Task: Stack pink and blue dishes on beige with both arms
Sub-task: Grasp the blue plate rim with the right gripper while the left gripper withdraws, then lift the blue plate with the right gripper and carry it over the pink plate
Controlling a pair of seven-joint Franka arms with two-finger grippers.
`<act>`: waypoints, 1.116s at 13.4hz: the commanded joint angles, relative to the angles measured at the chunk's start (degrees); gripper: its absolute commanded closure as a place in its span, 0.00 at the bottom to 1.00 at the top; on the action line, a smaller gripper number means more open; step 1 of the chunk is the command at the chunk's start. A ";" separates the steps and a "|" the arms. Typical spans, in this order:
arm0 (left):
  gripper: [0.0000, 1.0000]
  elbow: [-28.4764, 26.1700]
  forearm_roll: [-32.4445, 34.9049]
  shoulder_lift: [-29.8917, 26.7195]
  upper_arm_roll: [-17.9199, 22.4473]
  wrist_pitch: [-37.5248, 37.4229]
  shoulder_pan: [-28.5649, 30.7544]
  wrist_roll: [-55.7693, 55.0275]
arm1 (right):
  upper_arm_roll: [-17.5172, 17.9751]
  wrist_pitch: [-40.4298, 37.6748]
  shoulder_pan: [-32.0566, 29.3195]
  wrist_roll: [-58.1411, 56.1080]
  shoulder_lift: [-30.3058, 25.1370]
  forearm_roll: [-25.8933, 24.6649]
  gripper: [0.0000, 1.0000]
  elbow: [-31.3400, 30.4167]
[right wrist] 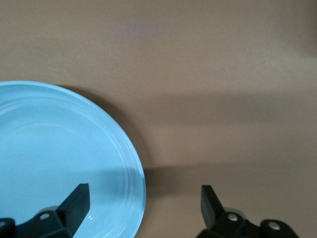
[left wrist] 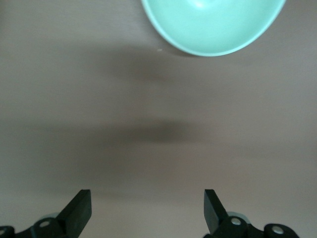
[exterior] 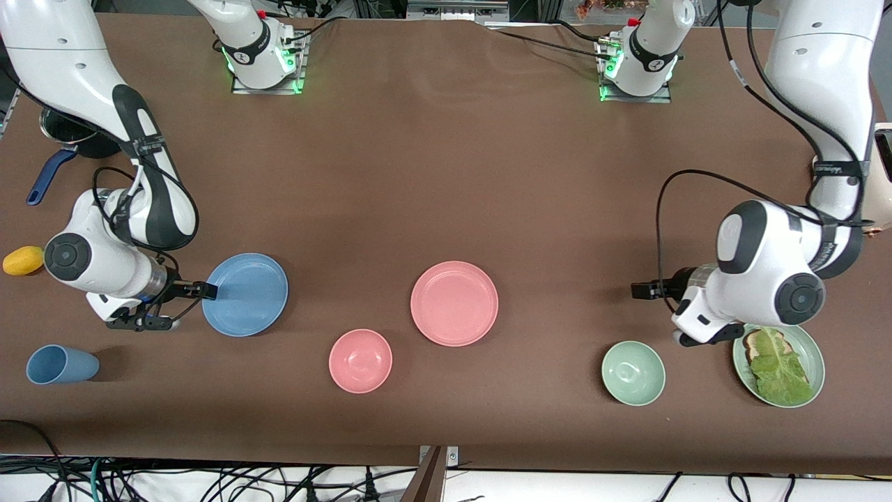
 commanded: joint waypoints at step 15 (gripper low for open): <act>0.00 -6.22 -4.04 -31.19 13.38 -14.06 -3.84 17.72 | 1.37 -2.50 -0.58 -1.03 -0.03 -0.46 1.00 1.92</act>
